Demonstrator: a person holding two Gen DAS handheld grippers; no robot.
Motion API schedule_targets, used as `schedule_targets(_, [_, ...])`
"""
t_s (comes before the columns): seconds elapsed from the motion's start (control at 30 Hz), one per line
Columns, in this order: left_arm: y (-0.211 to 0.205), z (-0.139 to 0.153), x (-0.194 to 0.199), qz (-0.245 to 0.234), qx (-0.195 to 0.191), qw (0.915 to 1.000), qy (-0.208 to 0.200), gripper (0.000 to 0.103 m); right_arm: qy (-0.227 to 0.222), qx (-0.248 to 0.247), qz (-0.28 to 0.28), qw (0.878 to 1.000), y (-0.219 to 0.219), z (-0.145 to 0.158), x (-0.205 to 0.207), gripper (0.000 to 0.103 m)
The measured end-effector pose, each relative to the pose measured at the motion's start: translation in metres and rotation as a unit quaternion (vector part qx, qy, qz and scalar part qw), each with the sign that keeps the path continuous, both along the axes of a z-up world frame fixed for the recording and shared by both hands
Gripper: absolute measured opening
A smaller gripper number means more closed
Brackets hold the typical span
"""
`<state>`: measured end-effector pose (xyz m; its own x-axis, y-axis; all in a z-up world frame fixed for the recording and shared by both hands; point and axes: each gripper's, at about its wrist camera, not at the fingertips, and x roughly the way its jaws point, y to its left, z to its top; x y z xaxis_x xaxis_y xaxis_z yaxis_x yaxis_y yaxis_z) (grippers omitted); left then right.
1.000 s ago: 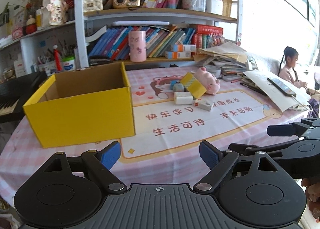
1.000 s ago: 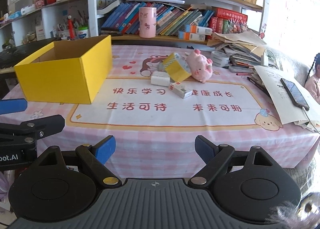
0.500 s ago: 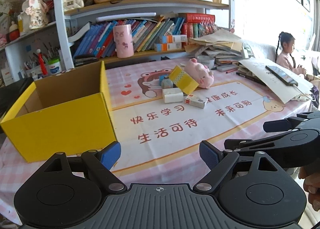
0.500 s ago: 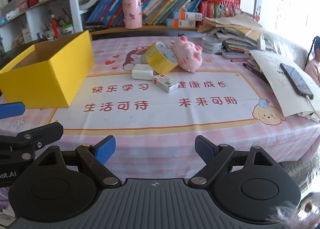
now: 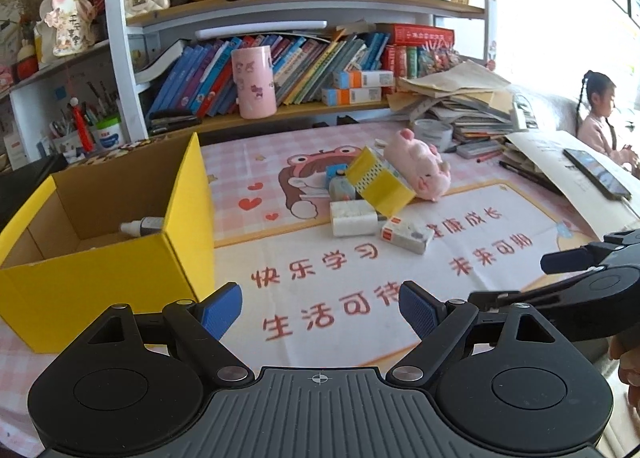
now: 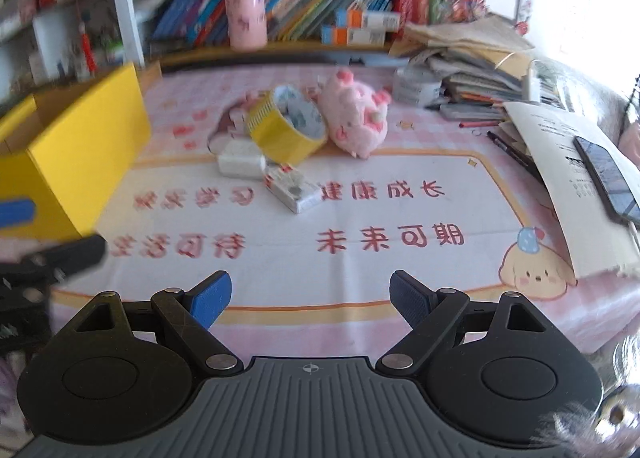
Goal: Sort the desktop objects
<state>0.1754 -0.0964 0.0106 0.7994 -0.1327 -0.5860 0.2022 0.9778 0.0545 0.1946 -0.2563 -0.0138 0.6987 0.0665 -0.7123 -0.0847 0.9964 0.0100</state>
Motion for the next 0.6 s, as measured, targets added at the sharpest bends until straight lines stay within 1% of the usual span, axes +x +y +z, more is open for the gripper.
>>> schedule_targets(0.07, [-0.005,0.000,0.006,0.008,0.000,1.0000,0.002,0.088,0.014,-0.006,0.011,1.000,-0.007,-0.004,0.013,0.085])
schedule_targets(0.17, [-0.011,-0.001,0.014,0.020,0.004,0.9998,0.004,0.088,0.022,0.006,0.029,0.999,-0.016,-0.005,0.027,0.085])
schedule_targets(0.27, [-0.017,-0.001,0.024,0.034,0.009,0.9994,0.007,0.088,0.015,0.004,0.054,0.998,-0.020,-0.005,0.040,0.085])
schedule_targets(0.33, [-0.020,0.000,0.030,0.044,0.010,0.9990,0.010,0.088,0.006,-0.002,0.072,0.997,-0.021,-0.006,0.048,0.082])
schedule_targets(0.4, [-0.023,0.000,0.034,0.051,0.013,0.9986,0.009,0.088,-0.001,-0.009,0.092,0.996,-0.021,-0.009,0.058,0.082])
schedule_targets(0.53, [-0.030,0.001,0.043,0.064,0.019,0.9977,0.010,0.088,0.002,-0.010,0.121,0.993,-0.022,-0.018,0.081,0.076])
schedule_targets(0.6, [-0.033,0.001,0.046,0.070,0.020,0.9973,0.011,0.088,0.007,-0.009,0.135,0.991,-0.021,-0.024,0.093,0.075])
